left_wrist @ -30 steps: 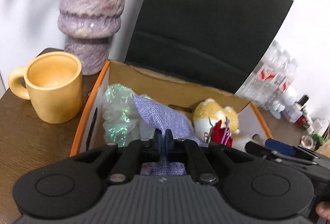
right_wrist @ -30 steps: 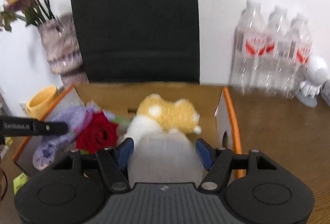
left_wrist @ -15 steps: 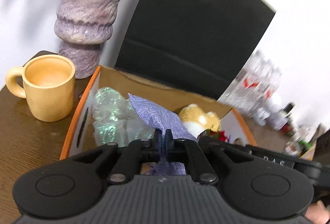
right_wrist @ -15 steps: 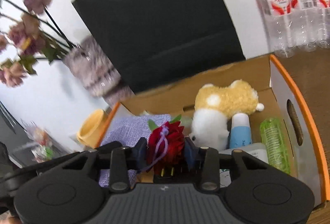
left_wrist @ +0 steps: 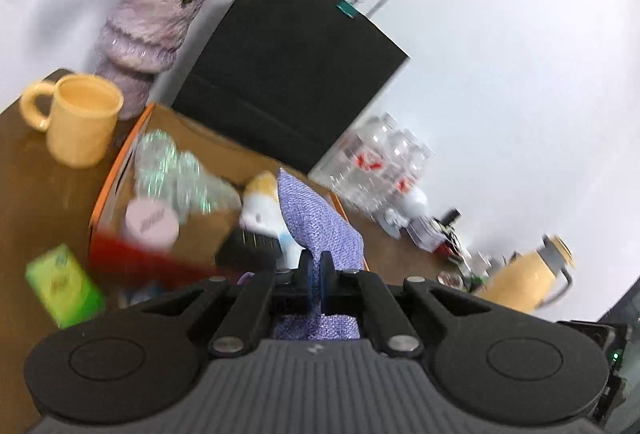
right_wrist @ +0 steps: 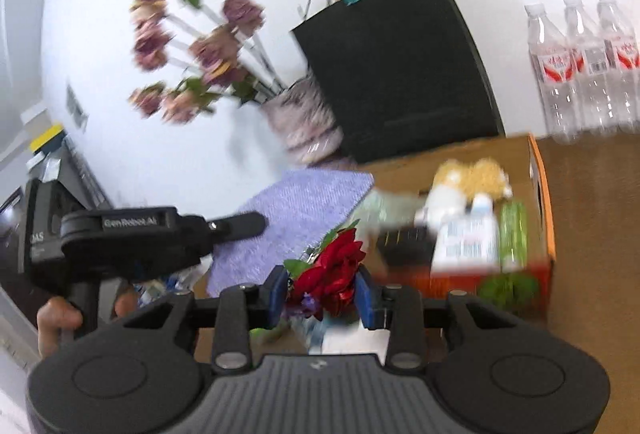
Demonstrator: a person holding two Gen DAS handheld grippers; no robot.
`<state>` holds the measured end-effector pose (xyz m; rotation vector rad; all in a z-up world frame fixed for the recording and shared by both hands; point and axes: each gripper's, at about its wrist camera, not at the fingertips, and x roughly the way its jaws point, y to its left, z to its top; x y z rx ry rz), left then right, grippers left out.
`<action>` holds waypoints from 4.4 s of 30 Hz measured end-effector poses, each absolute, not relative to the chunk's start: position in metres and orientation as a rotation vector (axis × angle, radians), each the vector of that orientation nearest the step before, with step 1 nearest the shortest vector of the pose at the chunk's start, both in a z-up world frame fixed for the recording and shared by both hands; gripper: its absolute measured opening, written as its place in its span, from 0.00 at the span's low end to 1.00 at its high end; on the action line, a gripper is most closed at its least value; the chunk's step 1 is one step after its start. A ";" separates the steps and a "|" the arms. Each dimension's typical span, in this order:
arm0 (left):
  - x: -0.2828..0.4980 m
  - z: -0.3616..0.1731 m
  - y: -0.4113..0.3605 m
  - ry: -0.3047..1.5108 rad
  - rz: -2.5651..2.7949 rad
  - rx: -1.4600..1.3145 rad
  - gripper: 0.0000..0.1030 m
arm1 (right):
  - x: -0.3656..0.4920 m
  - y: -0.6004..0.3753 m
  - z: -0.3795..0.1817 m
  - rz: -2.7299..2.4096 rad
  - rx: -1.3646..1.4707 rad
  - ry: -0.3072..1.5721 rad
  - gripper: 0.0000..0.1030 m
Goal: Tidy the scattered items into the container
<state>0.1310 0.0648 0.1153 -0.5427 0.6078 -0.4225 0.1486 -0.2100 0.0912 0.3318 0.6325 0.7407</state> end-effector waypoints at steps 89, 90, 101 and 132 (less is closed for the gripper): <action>0.179 0.018 -0.032 0.709 -0.432 0.215 0.64 | 0.189 -0.260 0.035 0.369 0.013 0.766 0.63; 0.177 0.019 -0.029 0.711 -0.430 0.193 0.58 | 0.188 -0.264 0.031 0.370 0.012 0.775 0.61; 0.121 0.032 -0.025 0.734 -0.416 0.096 0.83 | 0.160 -0.252 0.015 0.509 -0.028 0.801 0.56; 0.167 0.089 -0.012 0.632 -0.246 -0.054 0.54 | 0.150 -0.225 0.074 0.355 -0.008 0.522 0.29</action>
